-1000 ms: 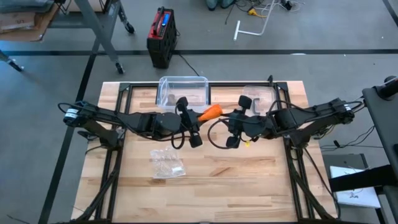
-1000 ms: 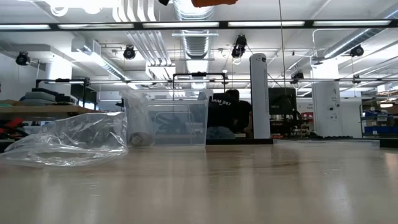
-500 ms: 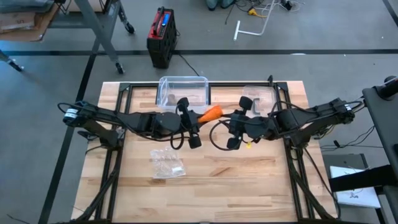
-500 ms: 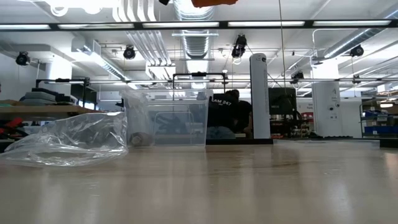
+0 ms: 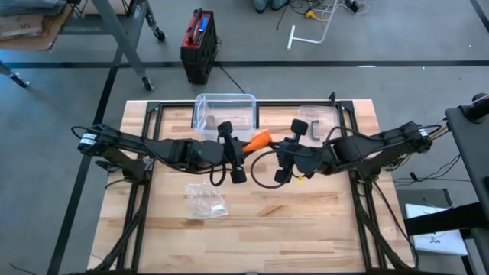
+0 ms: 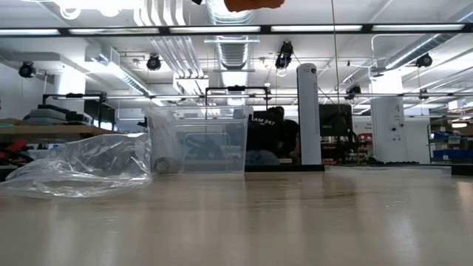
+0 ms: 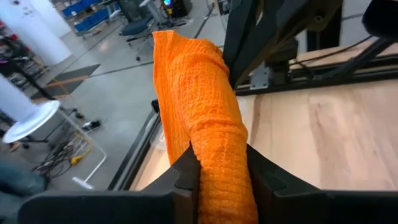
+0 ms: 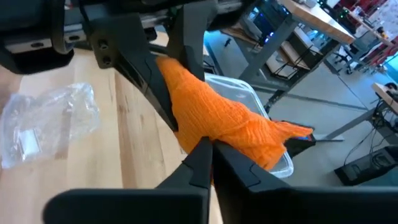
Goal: Roll bandage
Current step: Roll the orange bandage
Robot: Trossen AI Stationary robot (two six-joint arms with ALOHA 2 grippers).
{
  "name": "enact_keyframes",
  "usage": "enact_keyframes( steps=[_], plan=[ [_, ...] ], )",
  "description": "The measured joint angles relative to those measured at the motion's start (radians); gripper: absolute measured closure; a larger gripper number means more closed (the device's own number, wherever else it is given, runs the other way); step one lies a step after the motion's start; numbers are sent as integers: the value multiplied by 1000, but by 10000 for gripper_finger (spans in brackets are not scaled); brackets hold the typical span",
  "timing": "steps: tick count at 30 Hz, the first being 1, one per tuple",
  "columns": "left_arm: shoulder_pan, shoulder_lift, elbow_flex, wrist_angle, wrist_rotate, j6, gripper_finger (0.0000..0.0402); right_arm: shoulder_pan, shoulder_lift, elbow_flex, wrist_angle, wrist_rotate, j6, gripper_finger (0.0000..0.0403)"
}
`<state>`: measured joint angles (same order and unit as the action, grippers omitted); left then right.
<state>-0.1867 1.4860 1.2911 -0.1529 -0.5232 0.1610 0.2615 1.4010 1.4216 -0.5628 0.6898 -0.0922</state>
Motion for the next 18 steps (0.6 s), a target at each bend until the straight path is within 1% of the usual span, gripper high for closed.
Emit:
enact_keyframes(
  steps=[2,4,7,11,15,18],
  plan=[
    [-1,1,0,-12,-29,-9,338,1,-2,15,-41,38,22,400],
    [-1,2,2,-8,-33,-12,336,1,-10,28,-78,66,26,401],
    [-1,2,3,-1,-20,-16,339,1,-29,30,-82,74,25,402],
    [-7,4,1,-23,18,-14,343,-3,-39,31,-86,126,12,403],
    [-5,3,0,-18,11,-20,334,0,-42,32,-87,113,-5,403],
    [-4,3,0,-26,-3,-21,333,14,-44,32,-91,56,-27,403]
  ],
)
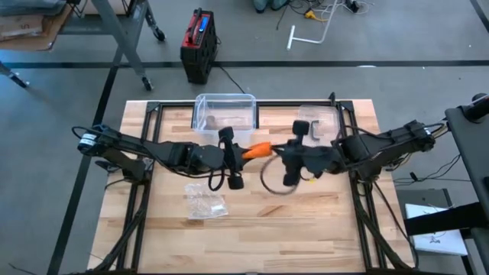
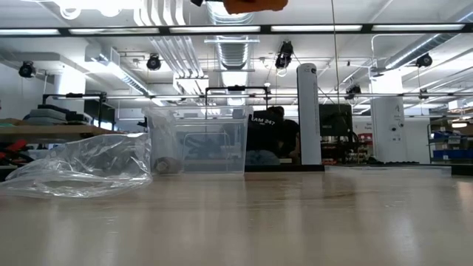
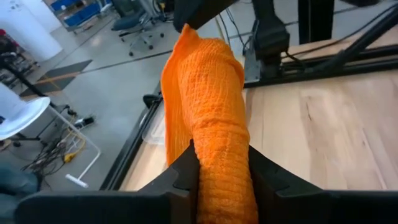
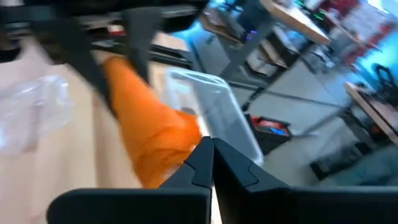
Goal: Roll bandage
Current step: Roll the orange bandage
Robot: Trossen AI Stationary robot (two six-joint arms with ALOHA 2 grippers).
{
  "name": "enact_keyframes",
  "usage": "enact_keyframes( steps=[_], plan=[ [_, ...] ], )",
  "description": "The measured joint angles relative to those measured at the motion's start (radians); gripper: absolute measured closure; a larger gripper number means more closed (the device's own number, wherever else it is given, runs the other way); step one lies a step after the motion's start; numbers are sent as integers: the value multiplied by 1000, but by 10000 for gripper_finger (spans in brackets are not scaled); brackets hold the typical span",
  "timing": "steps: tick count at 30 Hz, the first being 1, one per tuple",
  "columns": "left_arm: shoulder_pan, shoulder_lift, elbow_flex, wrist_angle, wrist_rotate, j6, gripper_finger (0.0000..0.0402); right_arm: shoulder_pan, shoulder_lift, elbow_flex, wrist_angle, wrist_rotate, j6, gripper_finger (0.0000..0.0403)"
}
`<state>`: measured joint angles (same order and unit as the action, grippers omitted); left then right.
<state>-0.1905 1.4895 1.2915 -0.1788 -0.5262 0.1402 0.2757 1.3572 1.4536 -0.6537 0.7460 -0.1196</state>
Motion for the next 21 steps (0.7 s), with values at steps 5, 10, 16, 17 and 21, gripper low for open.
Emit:
enact_keyframes(
  steps=[5,10,16,17,21],
  plan=[
    [-1,0,0,-29,14,8,341,46,-9,0,1,-58,-161,375],
    [1,-1,0,-42,169,20,332,98,-17,0,0,-62,-365,315],
    [1,-2,0,-58,324,35,338,144,-13,-1,-15,-128,-493,284],
    [1,-2,0,-58,337,35,340,147,-12,-1,-15,-154,-488,285],
    [1,-2,0,-60,361,35,337,149,-12,-2,-15,-243,-425,302]
  ],
)
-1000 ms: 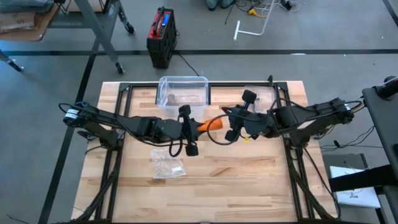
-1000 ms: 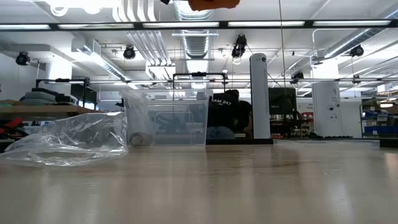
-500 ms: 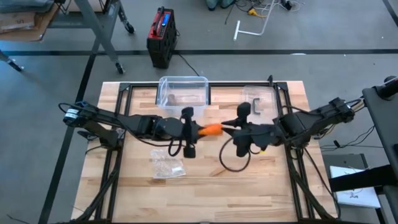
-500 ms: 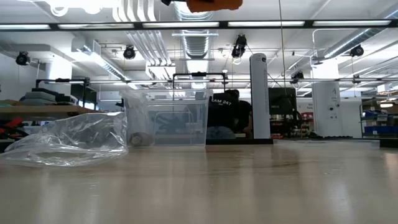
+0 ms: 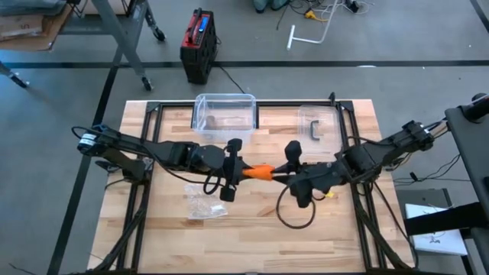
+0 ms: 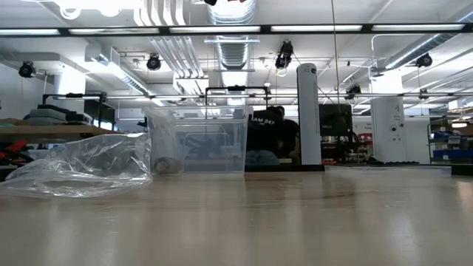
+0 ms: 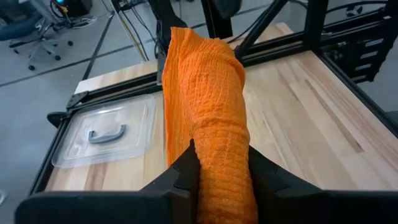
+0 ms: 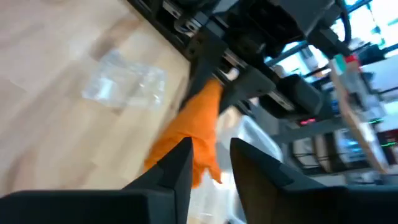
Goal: Roll bandage
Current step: Roll the orange bandage
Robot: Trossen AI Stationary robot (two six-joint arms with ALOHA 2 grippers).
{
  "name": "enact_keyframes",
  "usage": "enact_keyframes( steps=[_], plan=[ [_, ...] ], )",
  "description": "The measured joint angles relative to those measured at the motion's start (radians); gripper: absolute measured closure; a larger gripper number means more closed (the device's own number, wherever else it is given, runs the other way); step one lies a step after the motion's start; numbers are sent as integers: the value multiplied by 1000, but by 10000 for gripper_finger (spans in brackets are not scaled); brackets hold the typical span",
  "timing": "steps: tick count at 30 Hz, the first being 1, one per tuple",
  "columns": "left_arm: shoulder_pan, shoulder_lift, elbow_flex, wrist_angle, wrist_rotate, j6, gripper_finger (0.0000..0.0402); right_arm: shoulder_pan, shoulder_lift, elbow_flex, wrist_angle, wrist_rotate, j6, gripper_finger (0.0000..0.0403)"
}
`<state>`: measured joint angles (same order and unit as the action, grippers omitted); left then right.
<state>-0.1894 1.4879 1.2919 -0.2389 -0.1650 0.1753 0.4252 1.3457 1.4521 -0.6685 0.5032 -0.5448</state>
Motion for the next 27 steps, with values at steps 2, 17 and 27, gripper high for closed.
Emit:
enact_keyframes(
  steps=[2,17,27],
  plan=[
    [0,0,0,-5,0,0,331,0,3,0,0,-15,28,313],
    [1,0,1,0,-5,-19,333,-19,92,-2,4,45,27,329],
    [2,0,1,9,-10,-22,339,-19,87,1,-57,73,66,401]
  ],
)
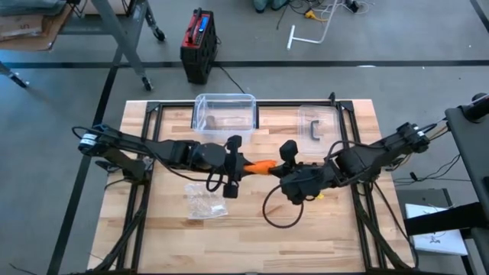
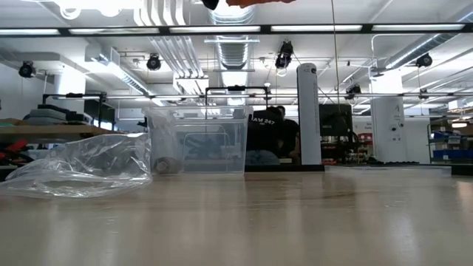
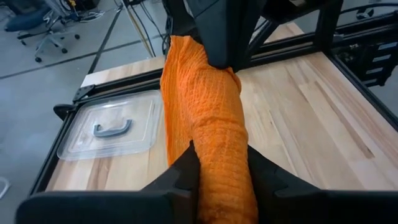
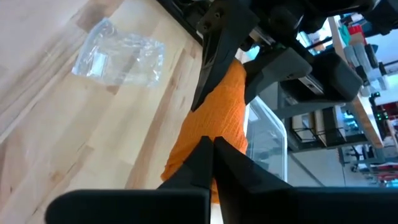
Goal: Roll bandage
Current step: Roll the orange bandage
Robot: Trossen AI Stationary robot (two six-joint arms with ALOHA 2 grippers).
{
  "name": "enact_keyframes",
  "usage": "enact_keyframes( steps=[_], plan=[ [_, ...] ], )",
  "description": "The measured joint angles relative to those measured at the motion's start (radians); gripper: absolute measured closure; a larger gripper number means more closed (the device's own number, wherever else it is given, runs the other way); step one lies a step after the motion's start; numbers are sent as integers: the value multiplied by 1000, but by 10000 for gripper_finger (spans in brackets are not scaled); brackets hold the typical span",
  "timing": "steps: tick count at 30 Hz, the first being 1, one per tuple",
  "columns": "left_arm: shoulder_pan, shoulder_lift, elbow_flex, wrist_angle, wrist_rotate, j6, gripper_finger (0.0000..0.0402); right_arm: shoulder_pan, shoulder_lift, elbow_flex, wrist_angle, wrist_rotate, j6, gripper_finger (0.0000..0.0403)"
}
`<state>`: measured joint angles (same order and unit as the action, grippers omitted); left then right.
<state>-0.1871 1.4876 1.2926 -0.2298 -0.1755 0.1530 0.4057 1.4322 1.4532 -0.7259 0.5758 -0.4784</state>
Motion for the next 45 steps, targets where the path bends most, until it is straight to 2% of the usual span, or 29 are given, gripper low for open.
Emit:
enact_keyframes(
  steps=[4,10,18,22,25,29,33,38,45],
  plan=[
    [0,0,2,2,-8,-21,331,2,-1,43,-67,-1,4,402],
    [0,-5,3,-13,-39,-55,341,2,-5,117,-215,8,41,402],
    [0,-6,3,-21,-52,-88,328,9,-5,122,-189,-6,94,402],
    [3,-11,3,-21,-102,-120,336,13,2,119,-125,-97,94,378],
    [11,-18,3,-19,-107,-161,338,18,15,110,-109,-93,89,341],
    [18,-32,3,-19,-83,-216,332,18,54,94,-104,16,34,299],
    [18,-43,3,-21,-52,-246,335,21,95,93,-99,161,-26,284],
    [22,-46,3,-35,-43,-271,338,38,108,92,-98,229,-90,292],
    [29,-46,4,-40,-30,-275,332,41,82,92,-80,265,-84,318]
  ],
)
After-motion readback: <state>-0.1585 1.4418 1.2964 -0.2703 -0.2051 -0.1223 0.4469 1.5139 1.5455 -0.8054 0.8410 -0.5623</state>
